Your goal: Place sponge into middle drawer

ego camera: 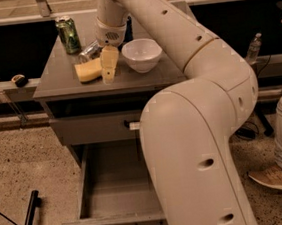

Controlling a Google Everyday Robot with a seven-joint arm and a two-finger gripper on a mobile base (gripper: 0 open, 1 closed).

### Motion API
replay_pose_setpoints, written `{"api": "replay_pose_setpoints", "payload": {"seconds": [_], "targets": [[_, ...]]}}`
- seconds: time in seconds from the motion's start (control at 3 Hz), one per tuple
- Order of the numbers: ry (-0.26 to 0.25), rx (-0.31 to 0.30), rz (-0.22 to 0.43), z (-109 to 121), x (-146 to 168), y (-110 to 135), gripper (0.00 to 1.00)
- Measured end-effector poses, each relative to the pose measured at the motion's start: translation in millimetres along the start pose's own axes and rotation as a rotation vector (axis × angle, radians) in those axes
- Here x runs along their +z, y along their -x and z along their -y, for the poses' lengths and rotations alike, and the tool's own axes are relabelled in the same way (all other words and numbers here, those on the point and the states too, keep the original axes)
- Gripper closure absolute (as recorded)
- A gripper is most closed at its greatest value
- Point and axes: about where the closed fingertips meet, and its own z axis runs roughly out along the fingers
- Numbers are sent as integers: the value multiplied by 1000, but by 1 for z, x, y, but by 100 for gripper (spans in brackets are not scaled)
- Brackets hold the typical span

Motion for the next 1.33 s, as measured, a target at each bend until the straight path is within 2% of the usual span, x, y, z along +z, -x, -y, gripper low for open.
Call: {"api": "replay_pose_setpoints", "payload": {"seconds": [0.33,0.67,1.0,1.33], "targets": [[29,-7,12,2,15,10,18],[43,4,25,4,23,12,50],[39,9,31,5,21,12,73],[-27,12,87,4,-15,10,93]]}}
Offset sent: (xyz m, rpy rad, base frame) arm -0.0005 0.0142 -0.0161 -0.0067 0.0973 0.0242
